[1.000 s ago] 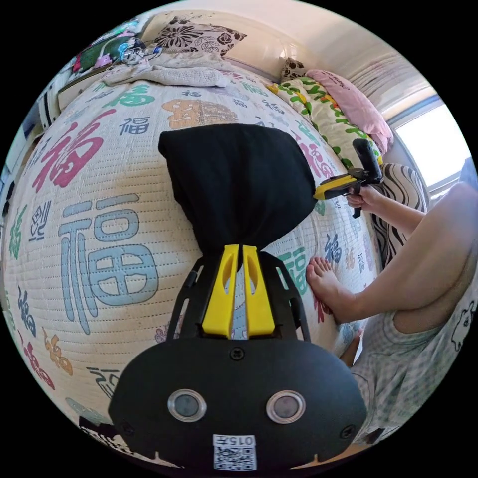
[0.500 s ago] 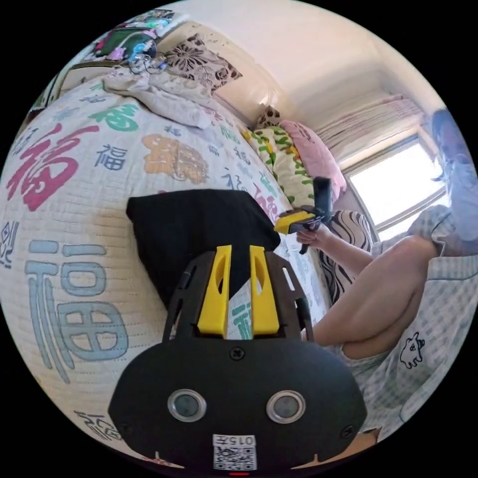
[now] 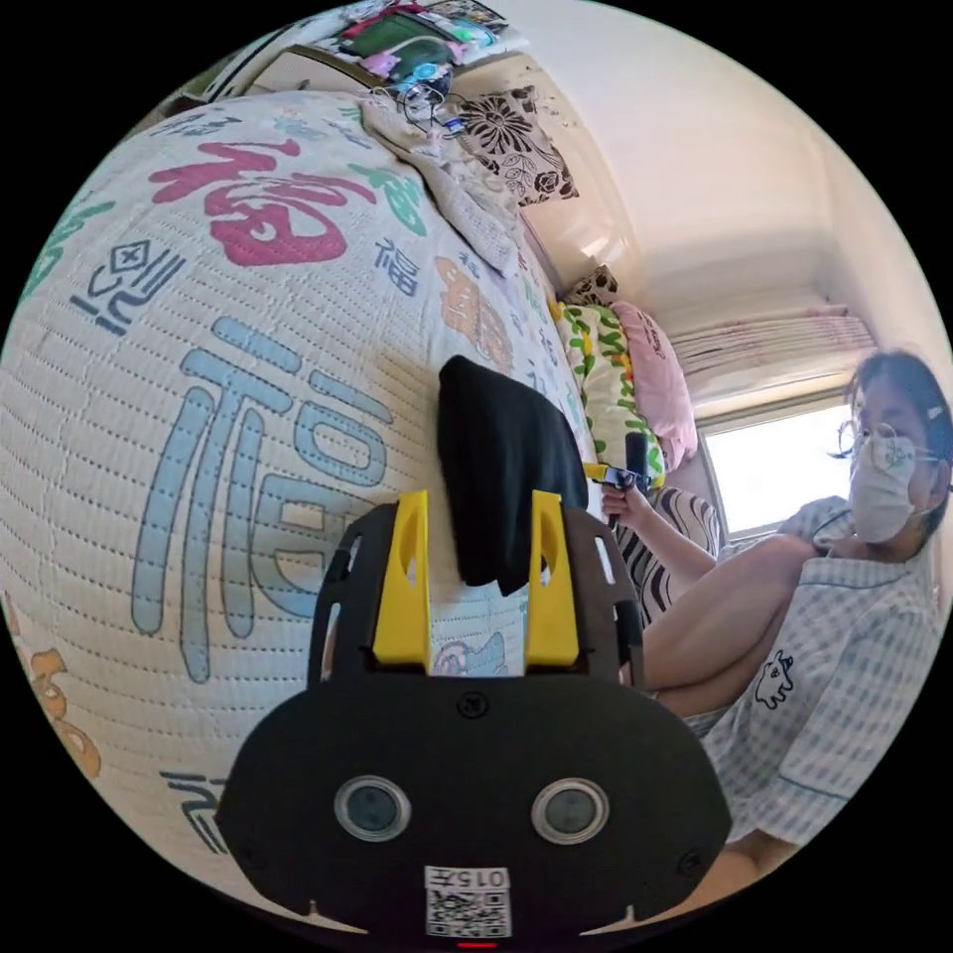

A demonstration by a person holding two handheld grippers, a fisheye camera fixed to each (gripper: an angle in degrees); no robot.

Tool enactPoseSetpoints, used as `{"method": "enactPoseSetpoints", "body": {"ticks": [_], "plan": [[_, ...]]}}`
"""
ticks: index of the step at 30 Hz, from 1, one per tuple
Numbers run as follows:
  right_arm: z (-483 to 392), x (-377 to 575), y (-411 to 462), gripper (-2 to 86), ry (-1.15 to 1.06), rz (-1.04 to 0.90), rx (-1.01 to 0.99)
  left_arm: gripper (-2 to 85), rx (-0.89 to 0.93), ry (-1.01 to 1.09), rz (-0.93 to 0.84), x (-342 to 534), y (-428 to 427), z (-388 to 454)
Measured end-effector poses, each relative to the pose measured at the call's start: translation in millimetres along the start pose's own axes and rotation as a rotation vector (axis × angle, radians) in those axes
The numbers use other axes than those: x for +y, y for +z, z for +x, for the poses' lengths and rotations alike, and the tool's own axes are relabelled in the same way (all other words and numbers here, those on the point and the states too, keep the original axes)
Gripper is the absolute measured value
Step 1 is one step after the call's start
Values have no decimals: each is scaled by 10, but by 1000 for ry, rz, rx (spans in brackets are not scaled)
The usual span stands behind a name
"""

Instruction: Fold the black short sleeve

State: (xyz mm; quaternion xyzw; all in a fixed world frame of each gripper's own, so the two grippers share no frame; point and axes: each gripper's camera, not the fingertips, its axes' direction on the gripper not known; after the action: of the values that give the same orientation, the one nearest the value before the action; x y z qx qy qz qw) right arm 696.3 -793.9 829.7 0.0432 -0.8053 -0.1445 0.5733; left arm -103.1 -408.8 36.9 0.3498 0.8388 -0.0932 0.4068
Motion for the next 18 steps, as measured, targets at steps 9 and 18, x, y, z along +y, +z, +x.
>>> {"method": "enactPoseSetpoints", "body": {"ticks": [9, 18], "plan": [[-244, -656, 990, 110, -53, -131, -181, 144, 236, 22, -177, 20, -182, 25], [-954, -1048, 1740, 56, -122, -199, -216, 78, 284, -38, -170, 616, -1085, 246]]}}
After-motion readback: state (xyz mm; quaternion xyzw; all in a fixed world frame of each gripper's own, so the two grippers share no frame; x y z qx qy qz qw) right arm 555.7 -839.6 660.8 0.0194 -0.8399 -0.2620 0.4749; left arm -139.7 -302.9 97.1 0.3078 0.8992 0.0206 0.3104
